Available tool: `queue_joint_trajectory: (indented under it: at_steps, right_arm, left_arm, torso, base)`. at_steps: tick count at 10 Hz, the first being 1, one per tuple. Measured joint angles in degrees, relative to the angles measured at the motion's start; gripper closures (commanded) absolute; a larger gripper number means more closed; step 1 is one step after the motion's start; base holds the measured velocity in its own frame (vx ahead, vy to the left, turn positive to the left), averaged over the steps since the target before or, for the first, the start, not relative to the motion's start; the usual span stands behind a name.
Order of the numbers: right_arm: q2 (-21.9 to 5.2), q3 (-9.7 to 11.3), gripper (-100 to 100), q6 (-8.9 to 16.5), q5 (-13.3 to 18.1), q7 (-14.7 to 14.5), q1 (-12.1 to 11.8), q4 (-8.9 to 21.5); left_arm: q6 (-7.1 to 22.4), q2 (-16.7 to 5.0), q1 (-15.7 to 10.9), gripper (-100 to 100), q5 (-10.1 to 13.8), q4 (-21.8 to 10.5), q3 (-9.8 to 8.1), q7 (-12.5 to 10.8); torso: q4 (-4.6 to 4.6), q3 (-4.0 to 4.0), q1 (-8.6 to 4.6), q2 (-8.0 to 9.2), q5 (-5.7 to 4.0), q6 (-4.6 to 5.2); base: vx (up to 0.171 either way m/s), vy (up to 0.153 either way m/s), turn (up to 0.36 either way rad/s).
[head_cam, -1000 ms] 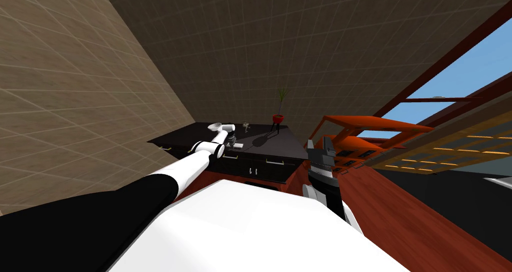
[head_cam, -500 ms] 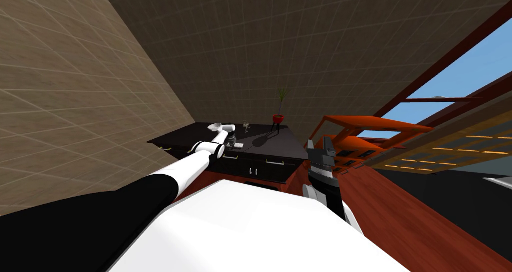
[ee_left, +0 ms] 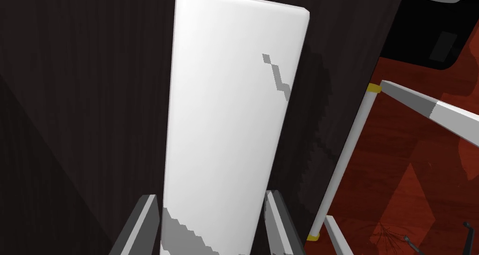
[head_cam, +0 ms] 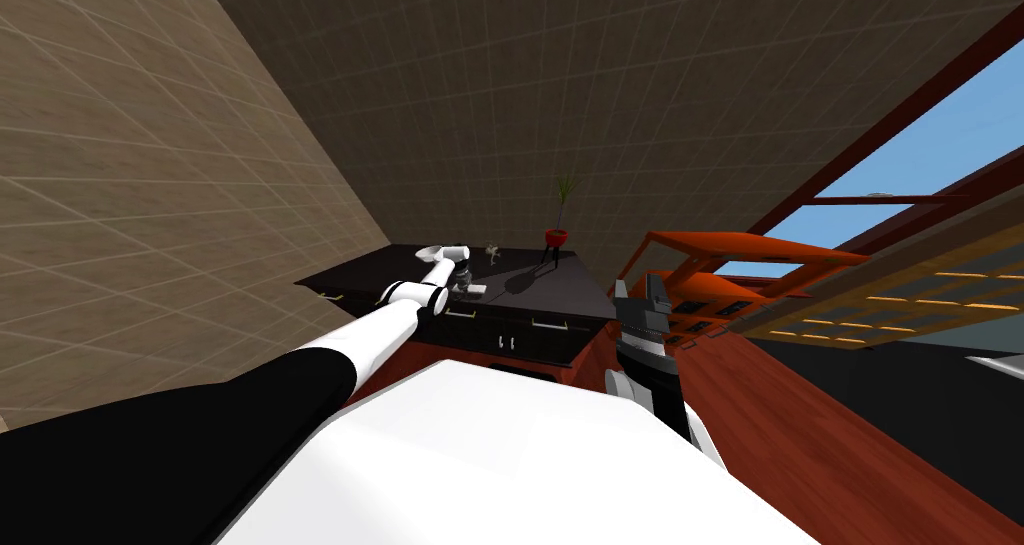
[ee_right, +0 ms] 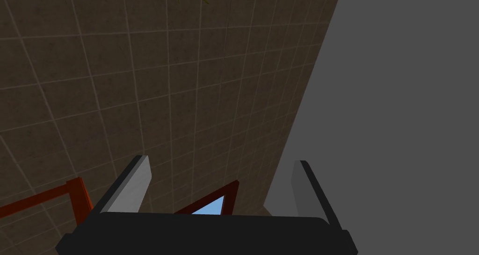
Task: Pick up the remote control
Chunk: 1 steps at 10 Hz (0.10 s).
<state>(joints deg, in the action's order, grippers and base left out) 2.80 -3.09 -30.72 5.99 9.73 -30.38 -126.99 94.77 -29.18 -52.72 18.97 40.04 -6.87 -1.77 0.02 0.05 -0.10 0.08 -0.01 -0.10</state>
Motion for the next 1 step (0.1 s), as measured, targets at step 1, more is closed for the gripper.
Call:
queue_joint_trajectory:
  at_steps: [1]
  right_arm:
    - [0.0, 0.0, 0, 0.0, 0.0, 0.0, 0.0, 0.0]
  left_arm:
    - [0.22, -0.03, 0.01, 0, 0.01, 0.13, -0.01, -0.03]
  torso:
    - [-0.01, -0.02, 0.02, -0.02, 0.01, 0.01]
  base:
    - [0.0, 0.0, 0.0]
